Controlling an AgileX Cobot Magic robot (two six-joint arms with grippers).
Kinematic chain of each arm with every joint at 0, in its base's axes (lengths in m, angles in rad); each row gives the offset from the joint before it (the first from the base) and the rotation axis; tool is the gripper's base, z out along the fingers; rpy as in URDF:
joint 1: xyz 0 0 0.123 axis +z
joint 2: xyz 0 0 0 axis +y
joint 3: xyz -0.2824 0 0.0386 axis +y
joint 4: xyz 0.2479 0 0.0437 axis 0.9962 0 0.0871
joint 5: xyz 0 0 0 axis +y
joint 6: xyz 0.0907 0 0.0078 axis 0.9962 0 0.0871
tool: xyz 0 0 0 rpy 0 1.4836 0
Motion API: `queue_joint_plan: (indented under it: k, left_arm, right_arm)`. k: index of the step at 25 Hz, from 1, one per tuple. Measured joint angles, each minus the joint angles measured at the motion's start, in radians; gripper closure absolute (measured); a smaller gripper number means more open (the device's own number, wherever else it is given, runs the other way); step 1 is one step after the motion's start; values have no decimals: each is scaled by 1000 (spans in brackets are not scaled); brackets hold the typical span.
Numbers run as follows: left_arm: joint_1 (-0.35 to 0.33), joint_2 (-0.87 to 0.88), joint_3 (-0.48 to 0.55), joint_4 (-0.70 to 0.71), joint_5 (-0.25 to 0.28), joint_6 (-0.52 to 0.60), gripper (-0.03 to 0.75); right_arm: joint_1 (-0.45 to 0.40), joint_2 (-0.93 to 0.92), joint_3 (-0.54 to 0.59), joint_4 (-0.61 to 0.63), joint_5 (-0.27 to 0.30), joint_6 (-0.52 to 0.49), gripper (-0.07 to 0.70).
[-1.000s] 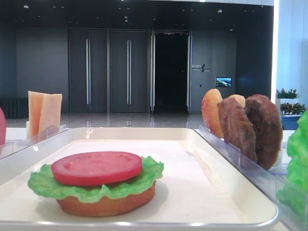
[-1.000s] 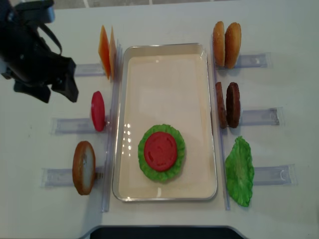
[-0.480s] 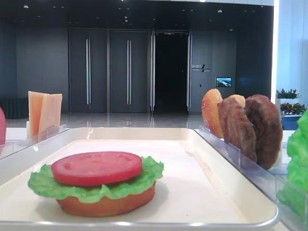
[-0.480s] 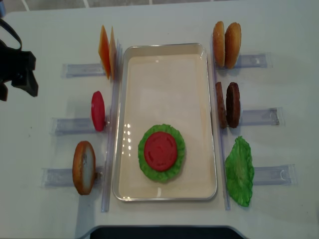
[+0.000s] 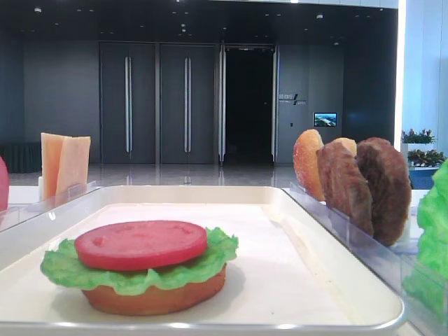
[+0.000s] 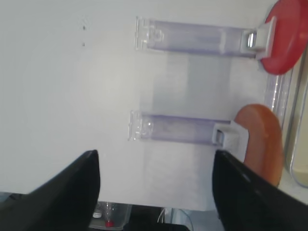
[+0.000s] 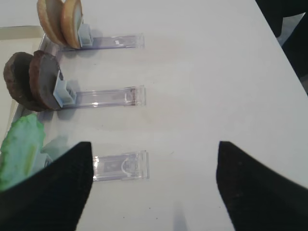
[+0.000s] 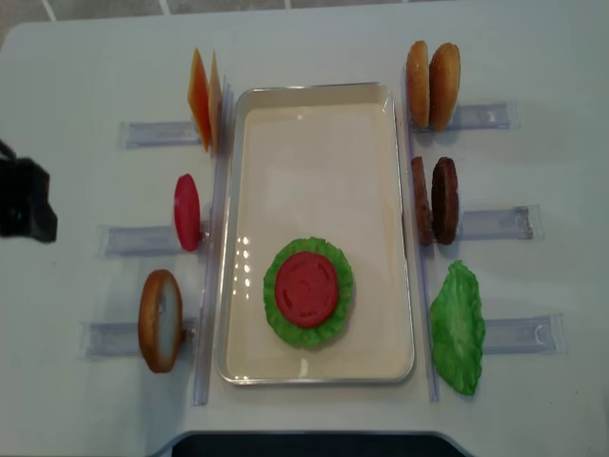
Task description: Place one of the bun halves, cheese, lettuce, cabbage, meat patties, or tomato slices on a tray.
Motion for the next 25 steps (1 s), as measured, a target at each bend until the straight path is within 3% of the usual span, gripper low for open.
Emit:
queue_joint_plan:
  k: [5, 15, 25]
  left_arm:
    - [0, -216, 188, 1, -1, -1, 205]
    - [0, -676, 441, 4, -121, -1, 219]
    - [0, -1011, 471, 25, -124, 10, 219]
  right_arm:
    - [0, 0, 0, 0, 0, 0, 97]
    - [0, 0, 0, 0, 0, 0, 97]
    - [0, 0, 0, 0, 0, 0, 97]
